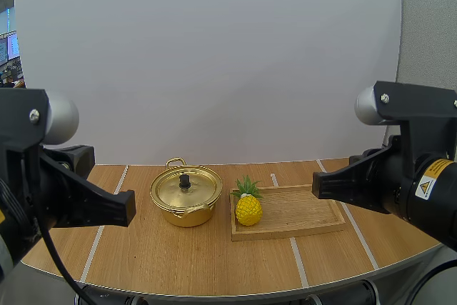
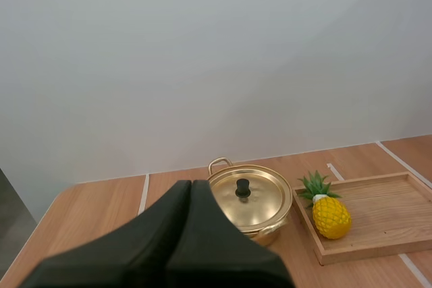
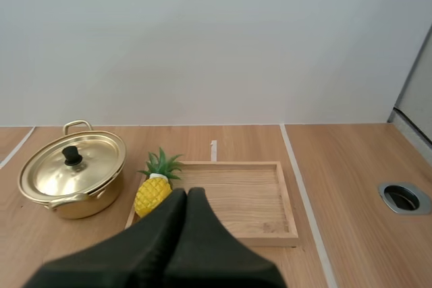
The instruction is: Open the pot, put the pineapple inside, and close it
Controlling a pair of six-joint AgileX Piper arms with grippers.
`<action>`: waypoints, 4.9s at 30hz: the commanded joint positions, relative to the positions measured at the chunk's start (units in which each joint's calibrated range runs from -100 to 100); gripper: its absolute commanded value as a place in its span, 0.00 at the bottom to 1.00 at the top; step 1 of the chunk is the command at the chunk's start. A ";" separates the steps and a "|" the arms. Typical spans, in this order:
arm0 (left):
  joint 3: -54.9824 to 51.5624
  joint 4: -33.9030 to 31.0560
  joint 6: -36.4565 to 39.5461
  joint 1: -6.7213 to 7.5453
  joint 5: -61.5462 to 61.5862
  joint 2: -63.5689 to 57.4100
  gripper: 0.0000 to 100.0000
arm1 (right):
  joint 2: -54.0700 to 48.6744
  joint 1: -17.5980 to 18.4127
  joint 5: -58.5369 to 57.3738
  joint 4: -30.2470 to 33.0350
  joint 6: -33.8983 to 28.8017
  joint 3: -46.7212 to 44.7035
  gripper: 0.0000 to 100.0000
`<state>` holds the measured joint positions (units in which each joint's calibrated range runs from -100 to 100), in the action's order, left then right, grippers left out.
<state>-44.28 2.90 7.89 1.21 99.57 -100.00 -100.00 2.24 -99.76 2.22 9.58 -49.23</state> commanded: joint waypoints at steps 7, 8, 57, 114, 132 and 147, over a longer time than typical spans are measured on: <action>-0.88 -0.08 -0.89 -0.10 0.43 8.42 0.00 | 2.89 -0.27 -0.24 -10.39 6.75 0.60 0.00; -0.88 0.07 -0.89 -0.10 0.43 9.64 0.00 | 3.99 -0.27 -0.24 -10.39 6.75 0.60 0.00; -0.88 9.13 -19.92 -0.10 -13.38 44.15 1.00 | 42.90 -0.27 7.98 -10.48 9.42 0.60 1.00; 6.20 27.51 -45.01 0.16 -46.45 94.28 1.00 | 42.90 -0.27 22.07 -10.48 9.08 0.60 1.00; 6.38 29.43 -47.73 0.16 -48.44 100.01 1.00 | 42.90 -0.27 25.24 -10.48 9.08 0.60 1.00; 6.38 28.22 -47.84 0.16 -44.41 100.01 0.00 | 42.90 -0.27 25.24 -10.48 9.08 0.60 1.00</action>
<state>-38.29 31.12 -39.47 1.21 52.91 0.02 -56.68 2.24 -75.57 -8.06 18.84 -48.96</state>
